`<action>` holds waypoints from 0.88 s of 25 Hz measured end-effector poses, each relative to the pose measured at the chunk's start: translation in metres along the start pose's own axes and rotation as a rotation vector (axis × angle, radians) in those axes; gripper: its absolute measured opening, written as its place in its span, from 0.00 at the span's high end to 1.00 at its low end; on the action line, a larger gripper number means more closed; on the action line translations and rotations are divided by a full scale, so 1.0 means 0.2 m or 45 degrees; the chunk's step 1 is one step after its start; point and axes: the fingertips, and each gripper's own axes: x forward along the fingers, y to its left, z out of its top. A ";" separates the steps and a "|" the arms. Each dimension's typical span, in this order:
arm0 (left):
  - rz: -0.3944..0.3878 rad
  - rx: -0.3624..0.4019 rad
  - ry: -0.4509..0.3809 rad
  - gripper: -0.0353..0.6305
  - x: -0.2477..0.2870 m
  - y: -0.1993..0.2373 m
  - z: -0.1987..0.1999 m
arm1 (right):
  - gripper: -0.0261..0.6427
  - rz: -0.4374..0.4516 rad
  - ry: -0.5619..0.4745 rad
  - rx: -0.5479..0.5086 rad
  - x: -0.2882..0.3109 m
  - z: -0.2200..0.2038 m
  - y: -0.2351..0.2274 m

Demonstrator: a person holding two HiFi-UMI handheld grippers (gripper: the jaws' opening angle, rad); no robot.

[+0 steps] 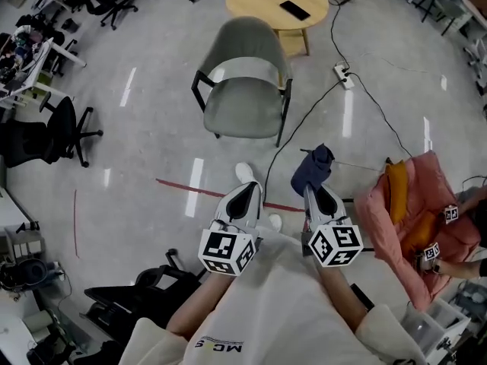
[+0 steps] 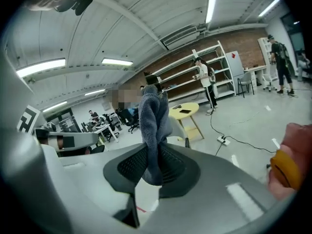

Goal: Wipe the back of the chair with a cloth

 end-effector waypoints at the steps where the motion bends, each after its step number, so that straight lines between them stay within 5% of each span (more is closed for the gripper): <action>1: -0.003 0.003 0.007 0.95 0.05 0.04 0.02 | 0.85 -0.019 -0.003 0.016 0.05 0.02 -0.02; 10: -0.032 -0.083 0.081 0.95 0.41 0.50 0.27 | 0.85 -0.068 -0.002 -0.022 0.62 0.37 0.08; 22: -0.049 0.004 0.027 0.95 0.86 0.98 0.74 | 0.85 -0.099 -0.015 -0.122 1.32 0.70 0.11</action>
